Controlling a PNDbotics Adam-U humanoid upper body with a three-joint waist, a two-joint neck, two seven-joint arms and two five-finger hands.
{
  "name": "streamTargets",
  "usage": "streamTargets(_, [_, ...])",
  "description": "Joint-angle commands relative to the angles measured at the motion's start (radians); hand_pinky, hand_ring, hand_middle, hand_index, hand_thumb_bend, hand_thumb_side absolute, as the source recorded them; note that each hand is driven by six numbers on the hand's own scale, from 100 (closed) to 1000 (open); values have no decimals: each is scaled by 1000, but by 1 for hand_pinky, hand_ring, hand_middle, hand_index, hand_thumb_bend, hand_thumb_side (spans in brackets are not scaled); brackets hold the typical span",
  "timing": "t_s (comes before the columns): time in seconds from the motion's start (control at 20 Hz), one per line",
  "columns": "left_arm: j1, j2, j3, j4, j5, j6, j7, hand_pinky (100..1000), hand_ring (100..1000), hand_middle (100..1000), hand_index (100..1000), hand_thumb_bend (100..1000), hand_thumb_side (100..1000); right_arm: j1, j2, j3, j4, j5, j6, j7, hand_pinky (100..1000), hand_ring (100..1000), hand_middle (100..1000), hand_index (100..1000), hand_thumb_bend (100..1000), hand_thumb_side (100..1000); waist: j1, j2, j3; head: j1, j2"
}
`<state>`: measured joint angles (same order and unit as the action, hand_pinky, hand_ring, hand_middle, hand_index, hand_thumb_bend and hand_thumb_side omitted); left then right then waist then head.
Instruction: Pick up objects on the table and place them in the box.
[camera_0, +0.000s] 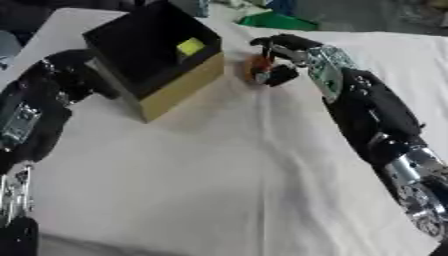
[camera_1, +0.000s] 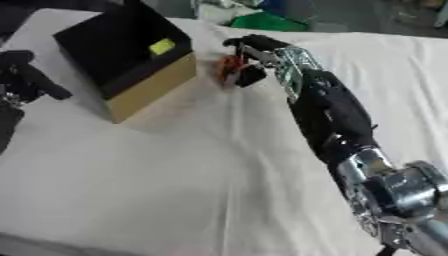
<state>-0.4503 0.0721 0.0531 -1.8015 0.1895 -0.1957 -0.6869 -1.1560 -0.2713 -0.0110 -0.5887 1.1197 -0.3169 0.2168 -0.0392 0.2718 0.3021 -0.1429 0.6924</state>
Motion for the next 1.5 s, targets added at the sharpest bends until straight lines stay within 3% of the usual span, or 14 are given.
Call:
streamTargets(0.05, [-16, 12, 4, -22, 0, 1, 0, 700, 621, 594, 868, 100, 759, -14, -10, 5, -30, 11, -10, -88, 825, 562, 312, 933, 100, 166, 3, -21, -1, -1, -14])
streamTargets(0.25, [-13, 13, 5, -23, 0, 2, 2, 700, 621, 595, 868, 100, 757, -18, -7, 12, -54, -20, -28, -170, 808, 508, 234, 917, 100, 164, 3, -29, -3, -1, -14])
streamTargets(0.3, [-11, 13, 5, -23, 0, 3, 2, 700, 621, 595, 868, 100, 756, -19, -7, 15, -62, -32, -33, -180, 806, 502, 226, 915, 100, 232, 3, -32, -4, -1, -14])
streamTargets(0.35, [-10, 13, 5, -23, 0, 3, 2, 700, 621, 595, 868, 100, 756, -21, -7, 19, -73, -47, -39, -187, 805, 498, 222, 913, 100, 166, 3, -35, -6, -1, -13])
streamTargets(0.75, [2, 13, 6, -25, -2, 5, 7, 700, 621, 596, 868, 100, 753, -40, -17, 48, -172, -167, -58, -201, 803, 480, 210, 915, 100, 151, 1, -56, -17, 0, -15])
streamTargets(1.1, [6, 10, 1, -28, -1, 9, 6, 699, 621, 596, 867, 100, 750, -68, 25, 109, -268, -253, -99, -138, 807, 513, 252, 930, 100, 116, -3, -68, -7, -4, -16])
streamTargets(1.5, [3, 0, -7, -33, 5, 11, -2, 699, 620, 595, 867, 100, 750, -79, 125, 159, -290, -208, -163, -36, 821, 557, 303, 932, 100, 152, -6, -68, 26, -24, -30])
